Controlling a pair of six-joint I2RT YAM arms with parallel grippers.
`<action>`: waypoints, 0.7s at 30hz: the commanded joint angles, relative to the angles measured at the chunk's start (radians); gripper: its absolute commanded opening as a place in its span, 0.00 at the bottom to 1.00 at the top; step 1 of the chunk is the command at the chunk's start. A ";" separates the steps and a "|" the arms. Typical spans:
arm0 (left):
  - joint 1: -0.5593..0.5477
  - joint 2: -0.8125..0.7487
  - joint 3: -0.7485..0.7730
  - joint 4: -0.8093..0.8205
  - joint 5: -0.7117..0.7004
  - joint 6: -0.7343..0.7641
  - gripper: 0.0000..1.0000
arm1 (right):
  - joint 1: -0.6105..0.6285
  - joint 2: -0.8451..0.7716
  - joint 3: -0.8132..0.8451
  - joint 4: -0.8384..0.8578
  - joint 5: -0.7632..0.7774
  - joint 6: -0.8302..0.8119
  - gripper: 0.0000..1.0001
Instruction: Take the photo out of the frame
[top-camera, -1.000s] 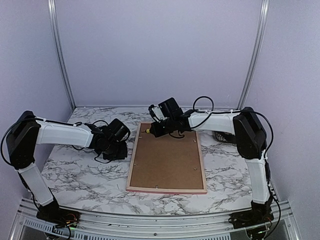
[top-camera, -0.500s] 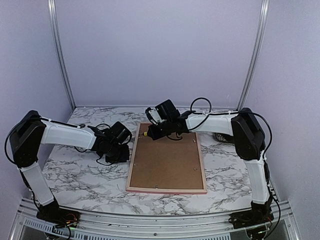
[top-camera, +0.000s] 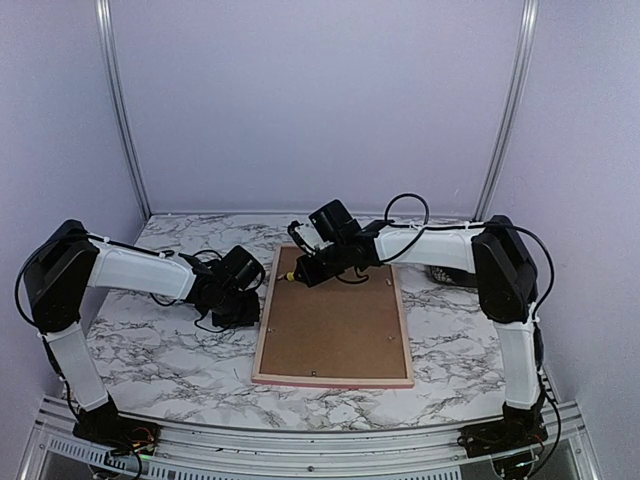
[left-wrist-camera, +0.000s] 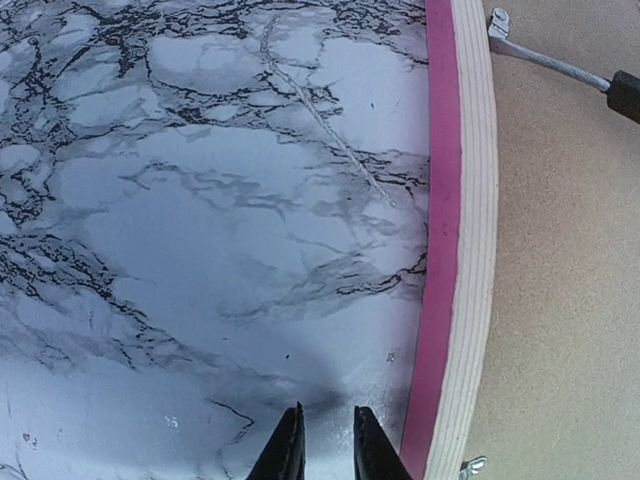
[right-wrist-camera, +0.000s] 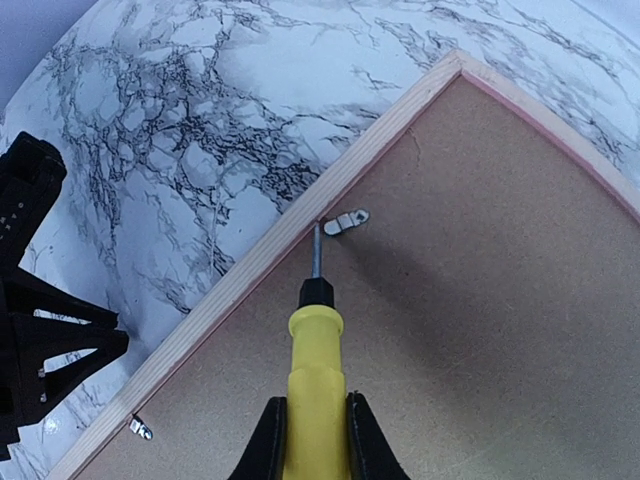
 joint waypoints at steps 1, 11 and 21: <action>-0.003 0.014 0.021 0.013 0.006 -0.001 0.17 | 0.016 -0.046 -0.020 -0.107 -0.021 -0.020 0.00; -0.004 0.009 0.018 0.014 0.015 0.003 0.14 | 0.036 -0.116 -0.061 -0.142 -0.019 -0.013 0.00; -0.003 -0.001 0.011 0.016 0.019 -0.003 0.12 | 0.129 -0.151 -0.155 -0.133 -0.057 -0.004 0.00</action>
